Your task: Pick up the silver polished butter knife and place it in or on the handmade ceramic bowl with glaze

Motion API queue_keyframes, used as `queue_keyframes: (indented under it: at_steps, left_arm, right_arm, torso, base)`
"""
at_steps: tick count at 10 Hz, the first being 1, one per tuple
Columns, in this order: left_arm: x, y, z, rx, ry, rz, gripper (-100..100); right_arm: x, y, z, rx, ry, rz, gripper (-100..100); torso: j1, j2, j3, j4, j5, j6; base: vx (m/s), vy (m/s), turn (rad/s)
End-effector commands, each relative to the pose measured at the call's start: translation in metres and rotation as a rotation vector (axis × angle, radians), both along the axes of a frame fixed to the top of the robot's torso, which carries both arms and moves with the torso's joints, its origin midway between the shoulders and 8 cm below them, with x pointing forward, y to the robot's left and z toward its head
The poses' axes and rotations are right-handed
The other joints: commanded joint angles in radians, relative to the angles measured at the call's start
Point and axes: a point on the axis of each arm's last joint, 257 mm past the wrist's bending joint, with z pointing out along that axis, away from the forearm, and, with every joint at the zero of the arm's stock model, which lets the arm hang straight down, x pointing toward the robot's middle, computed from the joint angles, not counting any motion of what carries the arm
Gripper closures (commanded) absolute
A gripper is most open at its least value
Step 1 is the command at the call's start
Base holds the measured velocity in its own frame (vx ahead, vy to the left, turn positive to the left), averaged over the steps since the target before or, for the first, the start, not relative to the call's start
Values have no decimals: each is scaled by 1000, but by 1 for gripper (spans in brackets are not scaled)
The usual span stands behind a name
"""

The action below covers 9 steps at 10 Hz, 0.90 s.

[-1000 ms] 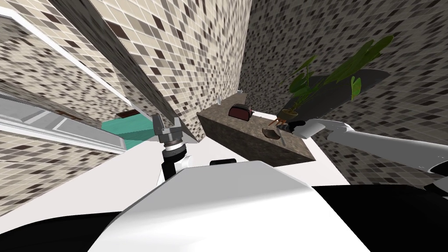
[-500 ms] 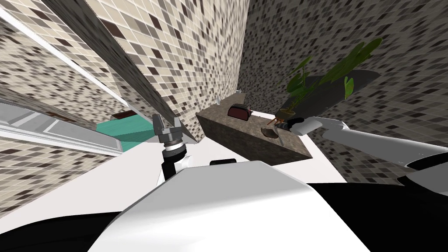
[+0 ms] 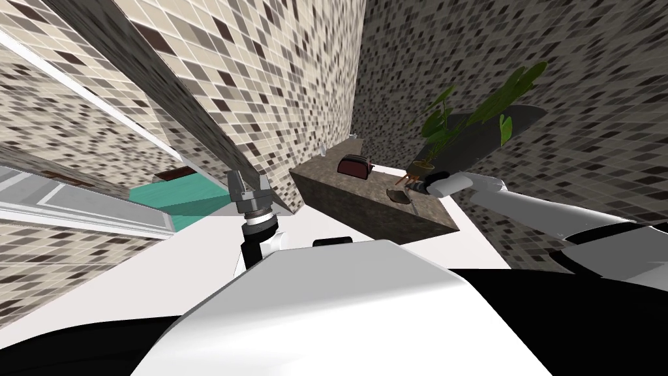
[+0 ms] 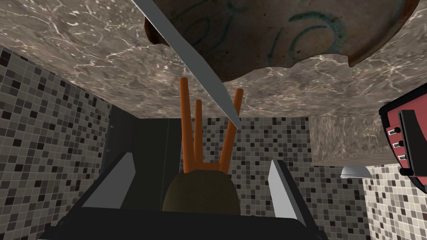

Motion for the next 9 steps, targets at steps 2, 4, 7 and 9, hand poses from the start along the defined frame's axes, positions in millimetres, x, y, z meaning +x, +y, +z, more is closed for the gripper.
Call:
queue_keyframes:
  at_steps: [2, 4, 7, 9]
  left_arm:
    - [0, 0, 0, 0, 0, 0, 0]
    - [0, 0, 0, 0, 0, 0, 0]
    - [0, 0, 0, 0, 0, 0, 0]
    - [0, 0, 0, 0, 0, 0, 0]
  right_arm:
    - [18, 12, 10, 4, -3, 38, -100]
    - [18, 12, 10, -18, 15, 65, -100]
    - [39, 33, 11, 27, 17, 99, -100]
    - [44, 51, -5, 84, 52, 117, -100]
  torso:
    - [0, 0, 0, 0, 0, 0]
    - [0, 0, 0, 0, 1, -1]
    - [0, 0, 0, 0, 0, -1]
    - [0, -1, 0, 0, 0, -1]
  base:
    - [-9, 11, -56]
    - [-1, 0, 10]
    - [-9, 9, -78]
    - [-4, 2, -70]
